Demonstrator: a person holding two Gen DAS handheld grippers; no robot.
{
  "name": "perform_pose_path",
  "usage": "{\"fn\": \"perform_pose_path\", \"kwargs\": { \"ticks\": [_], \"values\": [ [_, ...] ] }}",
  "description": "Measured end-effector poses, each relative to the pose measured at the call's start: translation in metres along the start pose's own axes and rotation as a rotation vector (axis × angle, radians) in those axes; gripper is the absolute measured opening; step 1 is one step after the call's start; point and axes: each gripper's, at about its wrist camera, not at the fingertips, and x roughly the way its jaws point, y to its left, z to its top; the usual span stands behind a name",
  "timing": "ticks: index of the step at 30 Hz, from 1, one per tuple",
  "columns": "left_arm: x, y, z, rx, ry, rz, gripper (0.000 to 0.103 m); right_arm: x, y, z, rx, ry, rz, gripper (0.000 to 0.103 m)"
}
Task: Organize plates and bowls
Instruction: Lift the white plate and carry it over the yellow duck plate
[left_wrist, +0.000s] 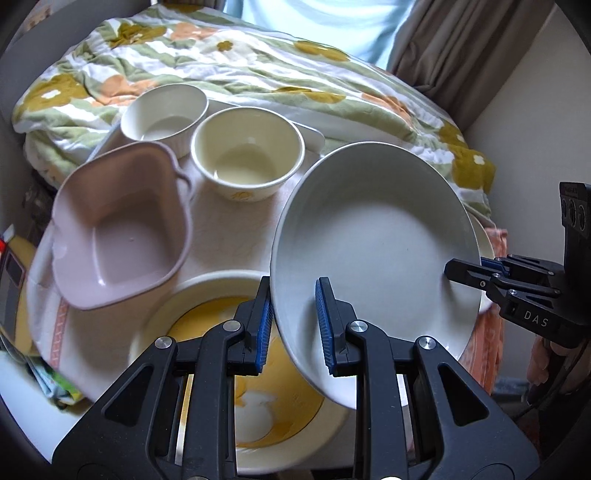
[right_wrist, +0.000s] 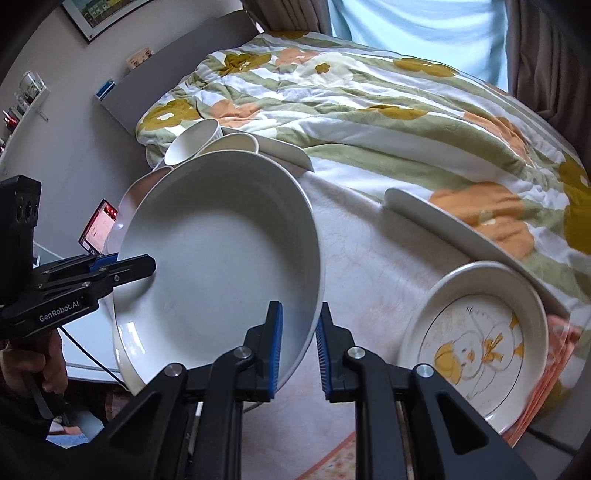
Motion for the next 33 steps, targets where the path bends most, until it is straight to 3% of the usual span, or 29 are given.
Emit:
{"fn": "perform_pose_path", "kwargs": {
  "ticks": [9, 17, 28, 33],
  "values": [
    [-0.026, 0.057, -0.046, 0.14, 0.069, -0.046, 0.02, 0.006, 0.076, -0.066, 0.245, -0.049, -0.031, 0.016],
    [-0.003, 0.091, -0.07, 0.185, 0.149, -0.055, 0.02, 0.03, 0.113, -0.087, 0.368, -0.066, -0.124, 0.016],
    [0.025, 0.105, -0.07, 0.163, 0.161, -0.083, 0.02, 0.052, 0.126, -0.097, 0.324, -0.081, -0.262, 0.016],
    [0.03, 0.102, -0.07, 0.163, 0.163, -0.086, 0.02, 0.054, 0.121, -0.097, 0.333, -0.085, -0.275, 0.016]
  ]
}}
